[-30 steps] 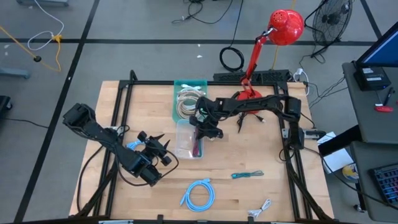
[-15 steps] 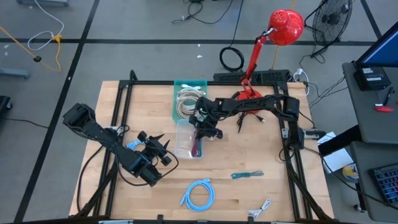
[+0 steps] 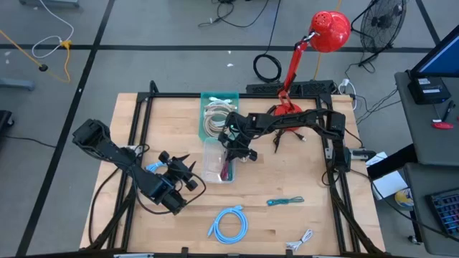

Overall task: Pick & Place USB Port
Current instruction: Put the pink black tied USB cable into the transparent bin

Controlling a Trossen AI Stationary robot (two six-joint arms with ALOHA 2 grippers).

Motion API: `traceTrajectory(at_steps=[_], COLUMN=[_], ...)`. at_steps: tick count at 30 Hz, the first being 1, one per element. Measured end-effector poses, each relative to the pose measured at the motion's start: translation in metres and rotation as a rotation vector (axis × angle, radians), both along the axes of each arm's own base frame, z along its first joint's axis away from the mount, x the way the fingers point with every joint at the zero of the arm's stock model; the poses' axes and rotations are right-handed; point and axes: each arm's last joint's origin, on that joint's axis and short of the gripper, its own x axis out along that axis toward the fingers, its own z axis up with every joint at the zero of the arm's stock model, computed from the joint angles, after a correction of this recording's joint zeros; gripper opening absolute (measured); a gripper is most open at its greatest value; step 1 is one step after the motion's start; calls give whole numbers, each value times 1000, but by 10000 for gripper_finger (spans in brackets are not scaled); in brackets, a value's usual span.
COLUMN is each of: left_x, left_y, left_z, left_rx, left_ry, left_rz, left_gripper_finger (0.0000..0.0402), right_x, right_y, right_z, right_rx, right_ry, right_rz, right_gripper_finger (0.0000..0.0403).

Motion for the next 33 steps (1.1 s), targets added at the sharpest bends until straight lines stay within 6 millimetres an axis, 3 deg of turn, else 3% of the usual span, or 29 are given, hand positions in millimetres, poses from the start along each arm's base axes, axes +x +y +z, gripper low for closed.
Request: traceTrajectory(at_steps=[14, 27, 33], left_x=[0, 0, 0], left_y=[0, 0, 0], left_z=[0, 0, 0], left_rx=[0, 0, 0], left_ry=[1, 0, 0], left_rz=[0, 0, 0], left_gripper_finger=[172, 172, 172], right_x=[0, 1, 14], right_y=[0, 0, 8], right_z=[0, 1, 10], right_rx=[24, 26, 32], right_ry=[18, 12, -115], right_rz=[-21, -24, -38], right_gripper_finger=[93, 98, 98])
